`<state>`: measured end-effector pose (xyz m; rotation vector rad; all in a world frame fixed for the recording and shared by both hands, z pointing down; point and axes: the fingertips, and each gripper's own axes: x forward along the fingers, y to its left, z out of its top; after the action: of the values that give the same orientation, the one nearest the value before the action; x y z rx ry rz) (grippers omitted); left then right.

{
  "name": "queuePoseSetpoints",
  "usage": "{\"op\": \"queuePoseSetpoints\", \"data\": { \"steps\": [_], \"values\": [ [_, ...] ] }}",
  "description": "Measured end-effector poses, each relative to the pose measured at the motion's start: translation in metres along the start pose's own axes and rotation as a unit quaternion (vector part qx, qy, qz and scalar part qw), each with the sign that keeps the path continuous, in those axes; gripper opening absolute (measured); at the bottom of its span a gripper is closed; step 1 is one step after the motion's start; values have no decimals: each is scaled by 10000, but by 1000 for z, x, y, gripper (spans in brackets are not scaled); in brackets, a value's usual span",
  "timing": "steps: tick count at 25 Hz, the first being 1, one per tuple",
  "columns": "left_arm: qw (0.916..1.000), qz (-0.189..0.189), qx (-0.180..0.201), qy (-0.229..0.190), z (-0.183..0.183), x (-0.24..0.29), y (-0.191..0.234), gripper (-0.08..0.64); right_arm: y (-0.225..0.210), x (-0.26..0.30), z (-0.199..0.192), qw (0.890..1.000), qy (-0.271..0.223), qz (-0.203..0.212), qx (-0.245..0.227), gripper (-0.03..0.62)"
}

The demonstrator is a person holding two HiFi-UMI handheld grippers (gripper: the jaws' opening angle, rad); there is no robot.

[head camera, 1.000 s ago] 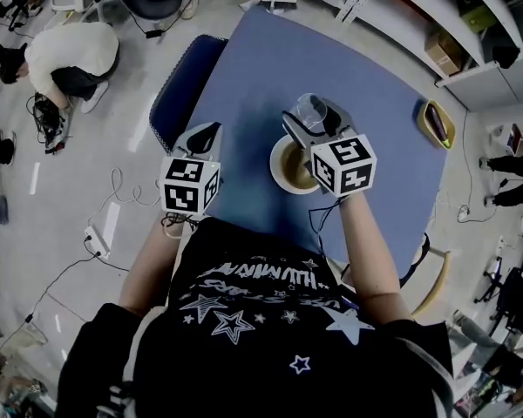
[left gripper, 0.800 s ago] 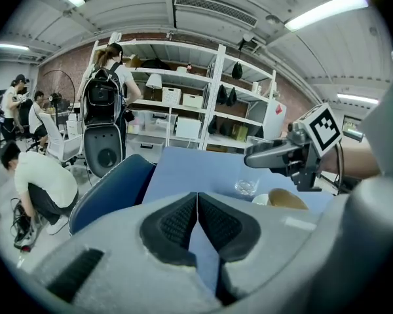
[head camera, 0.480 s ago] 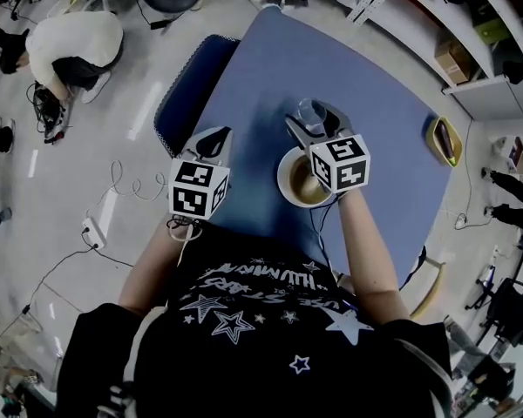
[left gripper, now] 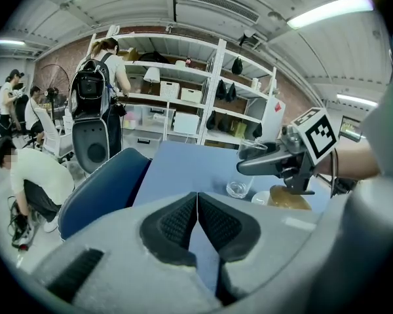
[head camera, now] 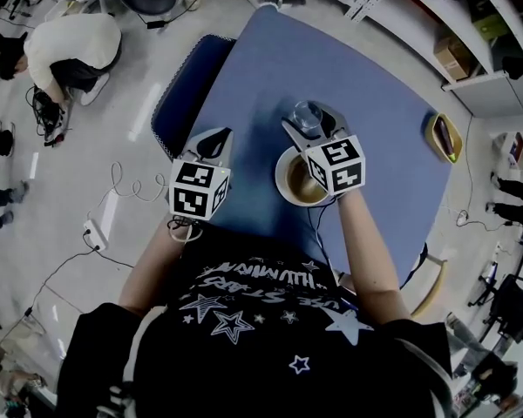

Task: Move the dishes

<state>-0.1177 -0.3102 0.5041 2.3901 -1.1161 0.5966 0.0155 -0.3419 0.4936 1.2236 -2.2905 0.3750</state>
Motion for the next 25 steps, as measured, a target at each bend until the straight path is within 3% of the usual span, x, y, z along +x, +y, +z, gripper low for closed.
{"op": "queuePoseSetpoints", "data": {
  "steps": [14, 25],
  "values": [
    [9999, 16, 74, -153, 7, -8, -18, 21, 6, -12, -13, 9999, 2, 26, 105, 305],
    [9996, 17, 130, -255, 8, -18, -38, 21, 1, -64, -42, 9988, 92, -301, 384, 307]
  ]
}}
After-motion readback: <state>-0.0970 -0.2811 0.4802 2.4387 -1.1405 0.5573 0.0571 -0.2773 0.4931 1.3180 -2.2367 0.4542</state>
